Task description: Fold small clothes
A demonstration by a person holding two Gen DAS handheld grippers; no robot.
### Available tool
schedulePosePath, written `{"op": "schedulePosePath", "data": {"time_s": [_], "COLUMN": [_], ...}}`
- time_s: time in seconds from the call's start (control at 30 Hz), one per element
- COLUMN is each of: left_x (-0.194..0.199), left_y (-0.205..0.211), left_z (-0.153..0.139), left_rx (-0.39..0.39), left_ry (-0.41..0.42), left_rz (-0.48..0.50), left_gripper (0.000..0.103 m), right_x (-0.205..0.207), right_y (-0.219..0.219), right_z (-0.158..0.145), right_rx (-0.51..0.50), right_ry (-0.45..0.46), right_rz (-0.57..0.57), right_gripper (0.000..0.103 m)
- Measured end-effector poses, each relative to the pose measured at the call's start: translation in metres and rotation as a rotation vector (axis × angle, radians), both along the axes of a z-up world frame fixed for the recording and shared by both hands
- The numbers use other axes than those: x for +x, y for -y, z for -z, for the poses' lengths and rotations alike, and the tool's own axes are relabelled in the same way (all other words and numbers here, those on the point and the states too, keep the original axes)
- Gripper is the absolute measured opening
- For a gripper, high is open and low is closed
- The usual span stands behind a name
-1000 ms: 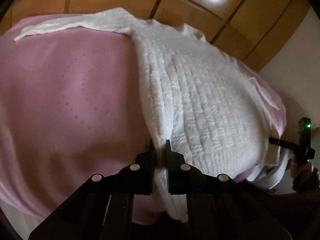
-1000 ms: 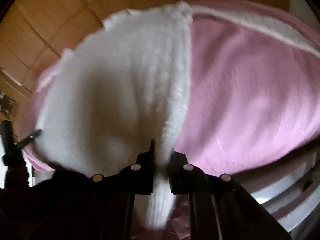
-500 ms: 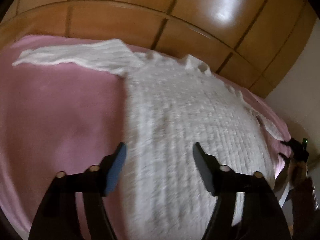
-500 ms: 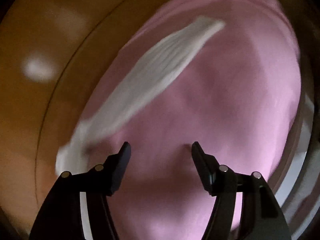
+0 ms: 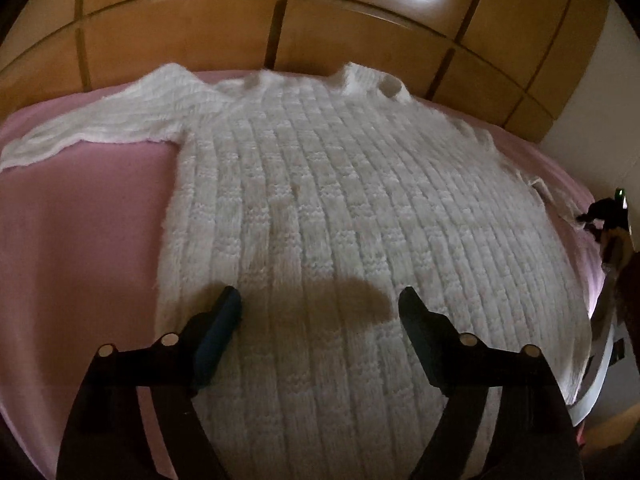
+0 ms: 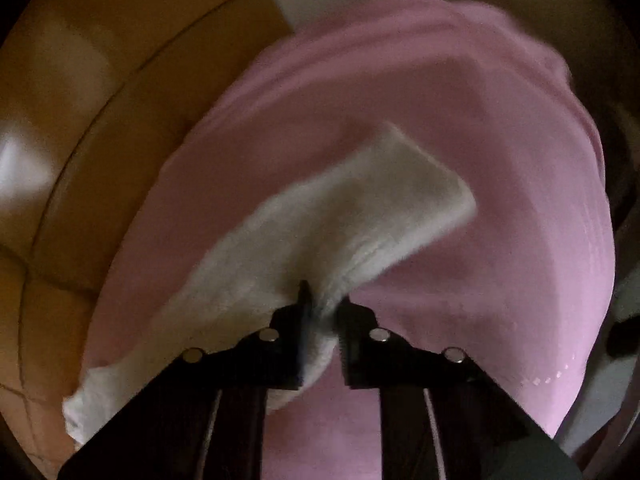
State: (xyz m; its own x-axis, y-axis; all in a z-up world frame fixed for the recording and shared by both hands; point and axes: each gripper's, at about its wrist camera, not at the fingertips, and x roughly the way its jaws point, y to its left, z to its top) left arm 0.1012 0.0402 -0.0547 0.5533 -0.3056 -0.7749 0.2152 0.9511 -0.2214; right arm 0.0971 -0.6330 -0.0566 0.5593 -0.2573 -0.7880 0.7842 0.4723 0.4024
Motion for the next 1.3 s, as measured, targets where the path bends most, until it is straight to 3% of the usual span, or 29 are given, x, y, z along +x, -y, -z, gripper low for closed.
{"op": "schedulePosePath", "data": {"time_s": [0.13, 0.37, 0.6, 0.67, 0.7, 0.73, 0.8, 0.87, 1.03, 1.17, 1.3], "left_x": [0.000, 0.003, 0.005, 0.006, 0.006, 0.007, 0.009, 0.013, 0.034, 0.066, 0.102], "left_y": [-0.001, -0.013, -0.033, -0.036, -0.038, -0.041, -0.044, -0.045, -0.034, -0.015, 0.014], "left_z": [0.002, -0.003, -0.010, -0.014, -0.017, -0.020, -0.024, -0.025, -0.026, -0.021, -0.012], "left_rx": [-0.013, -0.107, -0.214, -0.221, -0.223, -0.221, -0.219, -0.230, -0.266, -0.332, -0.381], "left_ry": [0.016, -0.010, -0.024, -0.021, -0.017, -0.008, 0.000, -0.001, -0.024, -0.087, -0.153], "left_rz": [0.001, 0.009, -0.065, -0.079, -0.084, -0.091, -0.095, -0.094, -0.069, -0.044, -0.027], "left_gripper": [0.087, 0.088, 0.088, 0.088, 0.088, 0.088, 0.088, 0.088, 0.087, 0.072, 0.069], "right_x": [0.026, 0.083, 0.139, 0.143, 0.144, 0.146, 0.138, 0.136, 0.090, 0.052, 0.024], "right_y": [-0.044, -0.188, -0.345, -0.391, -0.406, -0.414, -0.421, -0.413, -0.386, -0.359, -0.343], "right_z": [-0.044, -0.103, -0.106, -0.100, -0.099, -0.099, -0.098, -0.096, -0.073, -0.040, -0.017], "right_rx": [-0.098, -0.245, -0.297, -0.307, -0.315, -0.322, -0.343, -0.318, -0.256, -0.192, -0.136], "right_ry": [0.067, 0.160, 0.165, 0.154, 0.161, 0.172, 0.202, 0.213, 0.190, 0.132, 0.111], "right_rz": [-0.139, -0.523, -0.839, -0.938, -0.975, -0.994, -1.003, -0.995, -0.952, -0.906, -0.881], "right_gripper": [0.009, 0.008, 0.009, 0.026, 0.059, 0.074, 0.077, 0.087, 0.091, 0.092, 0.094]}}
